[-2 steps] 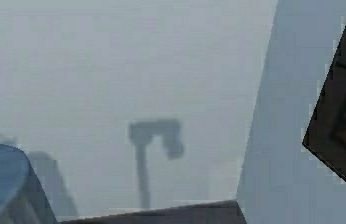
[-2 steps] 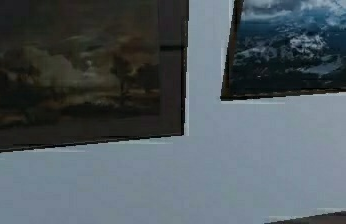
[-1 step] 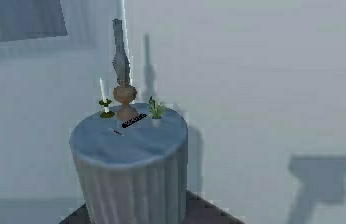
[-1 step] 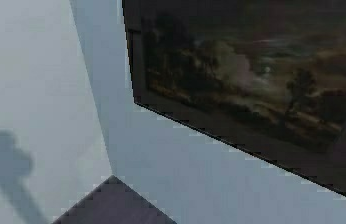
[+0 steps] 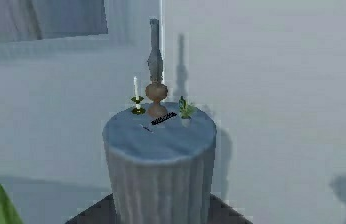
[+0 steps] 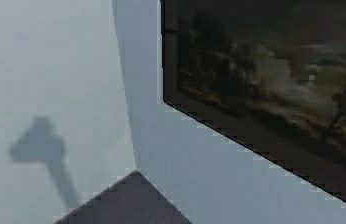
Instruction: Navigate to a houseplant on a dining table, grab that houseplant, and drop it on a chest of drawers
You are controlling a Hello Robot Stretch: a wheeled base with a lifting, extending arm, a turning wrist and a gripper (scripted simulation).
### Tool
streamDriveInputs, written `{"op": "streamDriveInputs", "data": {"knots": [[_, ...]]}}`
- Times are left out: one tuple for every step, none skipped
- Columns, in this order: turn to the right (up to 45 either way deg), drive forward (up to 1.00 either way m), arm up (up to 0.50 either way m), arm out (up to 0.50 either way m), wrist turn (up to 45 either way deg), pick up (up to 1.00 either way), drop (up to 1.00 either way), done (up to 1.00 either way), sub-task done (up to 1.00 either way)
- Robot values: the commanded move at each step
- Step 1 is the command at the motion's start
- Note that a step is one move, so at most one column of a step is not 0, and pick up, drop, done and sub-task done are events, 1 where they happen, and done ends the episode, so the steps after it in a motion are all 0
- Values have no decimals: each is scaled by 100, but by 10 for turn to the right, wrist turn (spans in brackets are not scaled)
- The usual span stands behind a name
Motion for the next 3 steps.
{"op": "streamDriveInputs", "data": {"knots": [[0, 35, 0, 0, 0, 0, 0, 0, 0], [-450, 0, 0, 0, 0, 0, 0, 0, 0], [-330, 0, 0, 0, 0, 0, 0, 0, 0]]}}
